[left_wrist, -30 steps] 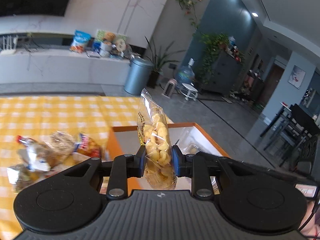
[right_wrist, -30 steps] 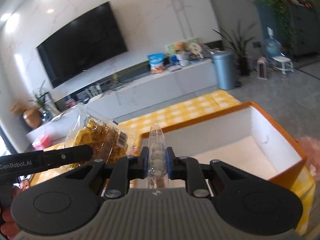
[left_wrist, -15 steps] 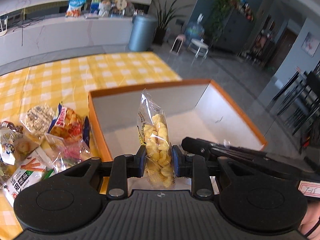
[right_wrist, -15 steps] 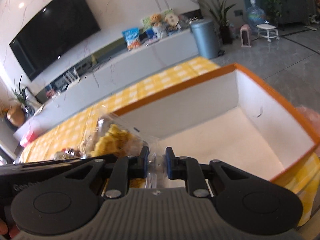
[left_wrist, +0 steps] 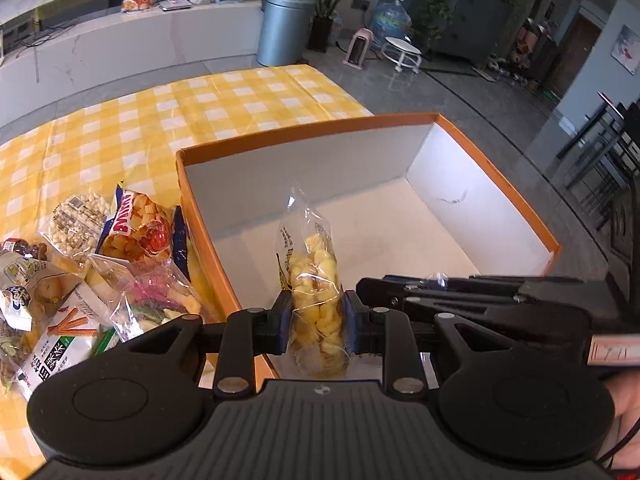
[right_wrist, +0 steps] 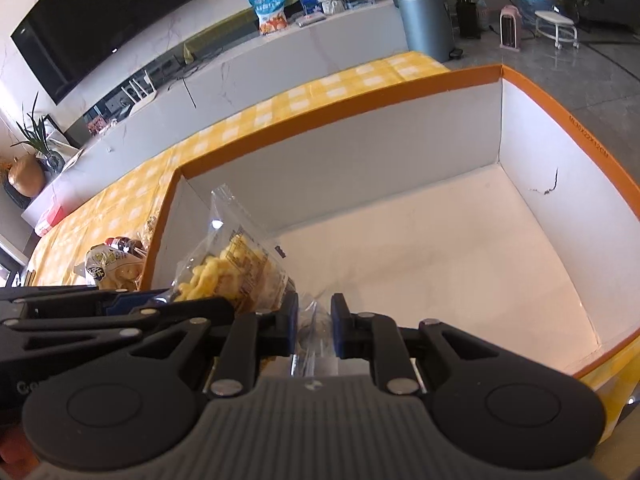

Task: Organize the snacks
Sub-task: 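Lower both held bags into the orange box and open both grippers, then move both tools back over the remaining snack pile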

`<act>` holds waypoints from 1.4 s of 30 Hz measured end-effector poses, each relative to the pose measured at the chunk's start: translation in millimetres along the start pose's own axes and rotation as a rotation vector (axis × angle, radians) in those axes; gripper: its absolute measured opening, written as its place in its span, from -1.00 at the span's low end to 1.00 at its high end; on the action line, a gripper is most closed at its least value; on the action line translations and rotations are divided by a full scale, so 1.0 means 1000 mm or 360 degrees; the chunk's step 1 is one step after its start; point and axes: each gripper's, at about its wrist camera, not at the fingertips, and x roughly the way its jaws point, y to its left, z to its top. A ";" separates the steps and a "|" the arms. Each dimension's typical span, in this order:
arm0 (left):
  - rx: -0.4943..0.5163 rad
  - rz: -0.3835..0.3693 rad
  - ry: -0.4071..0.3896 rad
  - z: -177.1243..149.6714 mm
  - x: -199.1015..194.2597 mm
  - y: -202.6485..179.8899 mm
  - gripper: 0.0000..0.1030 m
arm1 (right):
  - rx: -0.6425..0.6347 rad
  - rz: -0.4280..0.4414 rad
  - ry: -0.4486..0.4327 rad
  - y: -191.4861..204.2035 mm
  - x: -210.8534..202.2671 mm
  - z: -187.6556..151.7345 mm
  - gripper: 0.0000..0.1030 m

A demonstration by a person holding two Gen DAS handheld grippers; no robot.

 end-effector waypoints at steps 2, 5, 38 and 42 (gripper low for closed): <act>-0.0003 -0.0018 0.0025 0.001 0.001 0.001 -0.42 | 0.0007 0.0014 0.0019 0.000 -0.003 0.002 -0.72; -0.0005 -0.0015 0.0050 0.003 0.002 0.001 -0.37 | -0.0002 -0.0001 0.0055 0.002 -0.007 0.002 -0.69; -0.0231 0.0197 -0.0578 -0.068 -0.148 0.073 0.52 | -0.0437 -0.0226 -0.0372 0.120 -0.077 -0.026 -0.19; -0.0220 0.0288 -0.0697 -0.087 -0.164 0.078 0.59 | -0.0436 -0.0167 -0.0589 0.138 -0.093 -0.049 -0.17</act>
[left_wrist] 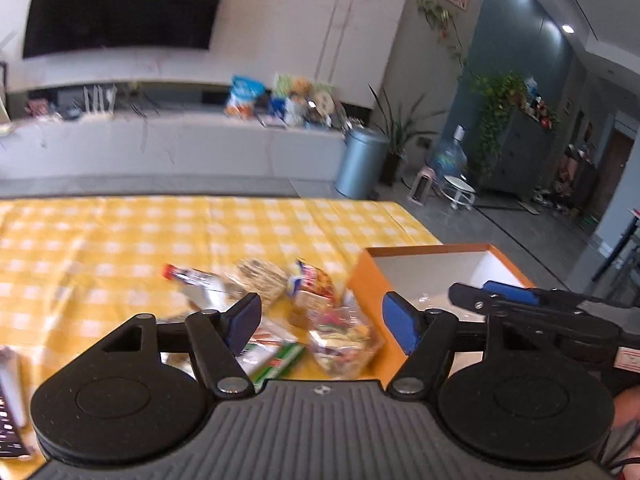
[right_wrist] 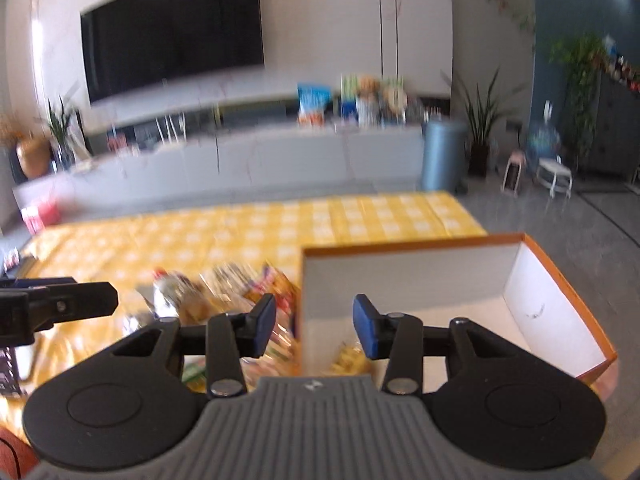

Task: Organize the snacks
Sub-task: 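Move both tools back over the remaining snack pile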

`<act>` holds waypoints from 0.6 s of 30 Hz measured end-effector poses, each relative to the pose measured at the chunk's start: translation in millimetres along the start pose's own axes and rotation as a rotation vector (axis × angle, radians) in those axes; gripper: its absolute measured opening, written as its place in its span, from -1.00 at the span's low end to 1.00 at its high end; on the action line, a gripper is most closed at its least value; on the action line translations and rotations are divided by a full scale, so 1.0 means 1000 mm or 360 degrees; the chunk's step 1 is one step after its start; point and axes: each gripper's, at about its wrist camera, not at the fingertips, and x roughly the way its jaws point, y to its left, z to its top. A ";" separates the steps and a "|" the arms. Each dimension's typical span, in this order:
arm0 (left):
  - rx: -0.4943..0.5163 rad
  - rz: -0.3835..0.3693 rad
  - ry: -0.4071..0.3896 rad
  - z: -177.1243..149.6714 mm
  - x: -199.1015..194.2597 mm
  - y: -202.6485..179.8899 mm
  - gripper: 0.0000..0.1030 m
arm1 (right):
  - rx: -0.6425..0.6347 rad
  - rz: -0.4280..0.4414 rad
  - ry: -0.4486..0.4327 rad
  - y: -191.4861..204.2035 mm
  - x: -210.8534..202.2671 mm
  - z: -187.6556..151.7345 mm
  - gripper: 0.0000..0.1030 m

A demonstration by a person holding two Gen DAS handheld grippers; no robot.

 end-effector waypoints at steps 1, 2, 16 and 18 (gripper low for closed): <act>0.0022 0.0020 -0.0013 -0.004 -0.002 0.002 0.59 | 0.0008 0.0014 -0.0045 0.005 -0.004 -0.004 -0.17; 0.0039 0.0037 -0.0020 -0.009 -0.003 0.004 0.59 | 0.0017 0.0021 -0.0082 0.009 -0.006 -0.009 -0.17; 0.0074 0.0102 0.0074 -0.061 0.007 0.033 0.52 | -0.0186 0.0115 -0.0062 0.062 0.016 -0.077 -0.20; 0.0077 0.0097 0.0080 -0.066 0.009 0.035 0.52 | -0.0212 0.0111 -0.0049 0.065 0.021 -0.080 -0.20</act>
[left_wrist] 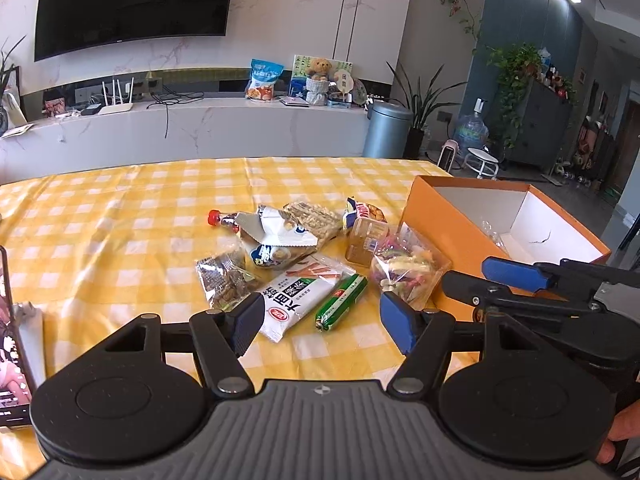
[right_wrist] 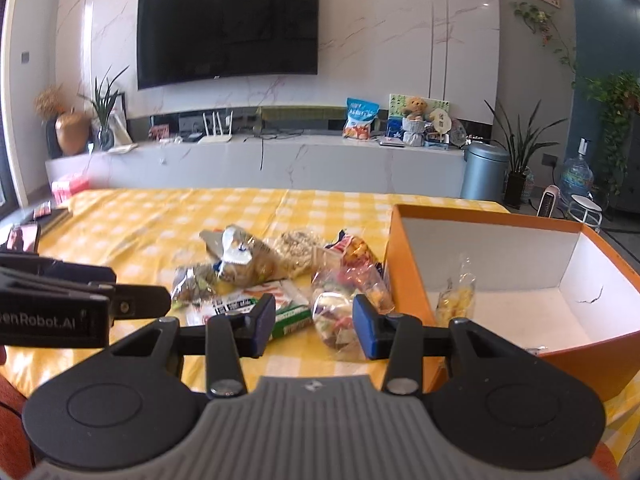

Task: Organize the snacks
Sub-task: 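Move both tools back over the remaining snack pile, then grasp the mixed dried-fruit bag with the right gripper while the left gripper grasps the white pouch drink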

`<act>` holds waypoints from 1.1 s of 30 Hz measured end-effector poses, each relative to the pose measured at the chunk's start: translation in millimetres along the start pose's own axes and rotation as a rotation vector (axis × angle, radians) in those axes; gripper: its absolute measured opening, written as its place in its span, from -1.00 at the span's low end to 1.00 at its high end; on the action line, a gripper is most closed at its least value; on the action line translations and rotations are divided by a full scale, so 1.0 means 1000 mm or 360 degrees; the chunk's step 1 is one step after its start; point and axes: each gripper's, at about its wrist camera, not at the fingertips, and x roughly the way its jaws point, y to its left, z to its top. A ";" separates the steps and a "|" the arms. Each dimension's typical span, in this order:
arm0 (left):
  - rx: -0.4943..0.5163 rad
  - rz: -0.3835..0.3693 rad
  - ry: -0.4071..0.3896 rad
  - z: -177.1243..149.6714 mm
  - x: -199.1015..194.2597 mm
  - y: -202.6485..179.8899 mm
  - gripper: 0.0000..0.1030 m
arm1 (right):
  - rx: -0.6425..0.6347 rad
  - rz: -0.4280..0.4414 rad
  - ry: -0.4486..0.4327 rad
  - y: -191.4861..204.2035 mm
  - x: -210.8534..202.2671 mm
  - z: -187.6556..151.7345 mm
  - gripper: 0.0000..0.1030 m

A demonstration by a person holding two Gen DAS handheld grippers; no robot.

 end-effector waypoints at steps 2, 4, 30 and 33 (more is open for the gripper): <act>0.0000 0.0004 0.0019 -0.003 0.003 0.001 0.52 | -0.0019 -0.0005 0.0011 0.000 0.004 -0.001 -0.20; 0.0025 -0.0008 0.0031 -0.001 0.005 0.001 0.52 | -0.0049 -0.0014 0.0018 0.000 0.008 -0.001 -0.20; 0.0401 0.0067 0.0165 0.038 0.084 0.006 0.70 | -0.1180 0.0086 0.0617 0.015 0.123 0.028 0.20; 0.0465 0.0091 0.0166 0.040 0.096 0.007 0.70 | -0.1318 0.0064 0.0622 0.020 0.127 0.022 0.20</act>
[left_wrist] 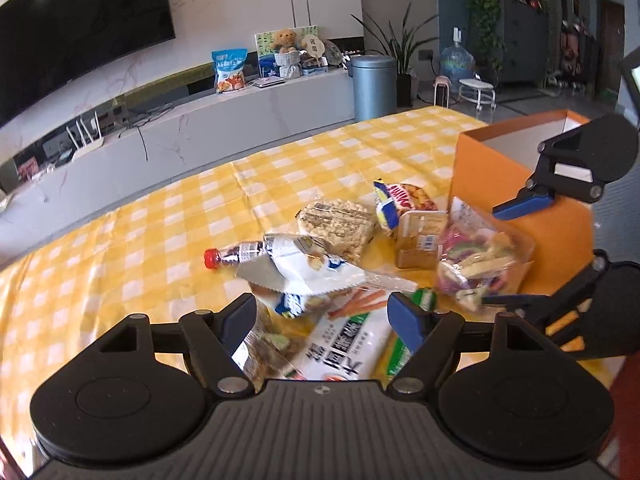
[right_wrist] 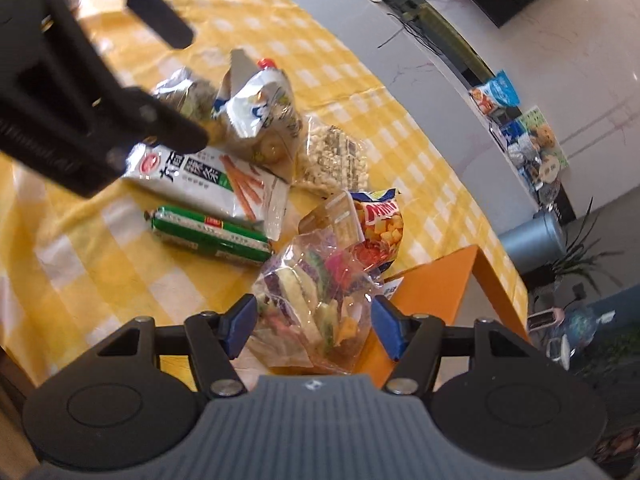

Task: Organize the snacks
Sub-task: 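Grasp the mixed dried-fruit bag with the right gripper while the left gripper grasps the white pouch drink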

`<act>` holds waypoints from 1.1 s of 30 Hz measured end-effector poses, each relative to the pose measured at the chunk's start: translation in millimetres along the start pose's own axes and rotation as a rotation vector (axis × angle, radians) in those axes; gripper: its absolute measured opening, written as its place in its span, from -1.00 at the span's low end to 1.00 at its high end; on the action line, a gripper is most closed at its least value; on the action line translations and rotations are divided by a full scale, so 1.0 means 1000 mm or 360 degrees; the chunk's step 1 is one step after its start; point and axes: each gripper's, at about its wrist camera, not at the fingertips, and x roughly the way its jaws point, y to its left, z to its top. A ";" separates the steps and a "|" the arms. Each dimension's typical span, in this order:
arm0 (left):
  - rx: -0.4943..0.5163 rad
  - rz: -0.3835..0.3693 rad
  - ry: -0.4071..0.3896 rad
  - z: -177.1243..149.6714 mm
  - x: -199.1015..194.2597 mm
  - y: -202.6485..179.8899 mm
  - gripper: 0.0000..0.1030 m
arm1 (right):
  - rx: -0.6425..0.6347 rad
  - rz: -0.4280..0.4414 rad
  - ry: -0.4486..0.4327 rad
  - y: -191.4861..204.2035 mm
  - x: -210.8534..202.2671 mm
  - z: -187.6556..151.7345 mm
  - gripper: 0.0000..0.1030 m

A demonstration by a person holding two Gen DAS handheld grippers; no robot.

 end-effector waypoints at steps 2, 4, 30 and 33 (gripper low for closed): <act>0.0027 0.0021 0.0011 0.001 0.007 0.002 0.71 | -0.0079 -0.0015 0.0019 0.005 0.002 0.001 0.20; 0.0044 0.0029 0.0019 0.001 0.012 0.004 0.71 | -0.0169 -0.0030 0.0065 0.012 0.005 0.002 0.20; 0.0030 0.0039 0.0050 0.009 0.061 0.009 0.93 | -0.0178 0.0092 0.0176 0.004 0.017 0.010 -0.04; 0.0042 0.0061 0.0003 0.009 0.054 0.004 0.70 | -0.0162 0.0100 0.0168 0.002 0.017 0.009 -0.04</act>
